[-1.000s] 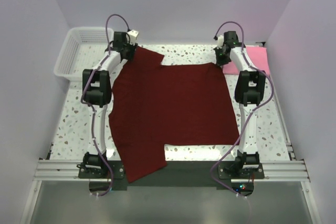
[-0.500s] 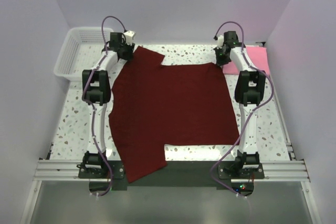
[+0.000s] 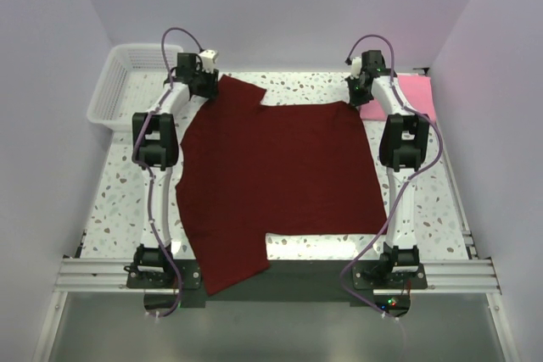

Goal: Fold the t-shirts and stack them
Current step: Fold the tshirt

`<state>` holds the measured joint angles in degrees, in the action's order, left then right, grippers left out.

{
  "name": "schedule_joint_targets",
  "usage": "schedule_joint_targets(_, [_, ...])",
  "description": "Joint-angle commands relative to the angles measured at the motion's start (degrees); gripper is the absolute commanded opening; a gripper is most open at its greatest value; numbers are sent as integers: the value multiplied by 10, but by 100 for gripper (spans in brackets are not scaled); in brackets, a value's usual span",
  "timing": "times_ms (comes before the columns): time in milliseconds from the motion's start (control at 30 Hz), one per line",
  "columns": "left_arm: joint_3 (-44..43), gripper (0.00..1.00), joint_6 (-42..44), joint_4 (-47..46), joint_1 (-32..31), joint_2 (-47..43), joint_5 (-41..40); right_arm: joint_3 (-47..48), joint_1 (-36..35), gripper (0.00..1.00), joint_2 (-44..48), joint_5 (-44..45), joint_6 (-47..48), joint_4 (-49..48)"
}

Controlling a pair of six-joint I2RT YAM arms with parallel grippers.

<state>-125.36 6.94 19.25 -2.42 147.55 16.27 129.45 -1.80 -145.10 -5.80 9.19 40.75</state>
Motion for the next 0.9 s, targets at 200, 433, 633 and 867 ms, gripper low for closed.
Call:
schedule_joint_targets(200, [13,43,-40,-3,21,-20,17,-17,0,0,-11,-5,4,54])
schedule_joint_targets(433, [20,40,-32,17,21,-17,40,-13,0,0,-12,-5,3,56])
schedule_joint_targets(633, [27,42,12,41,7,-10,8,-9,0,0,-13,-3,5,57])
schedule_joint_targets(867, [52,36,62,53,-22,-15,-46,-1,-1,0,-18,-2,0,55])
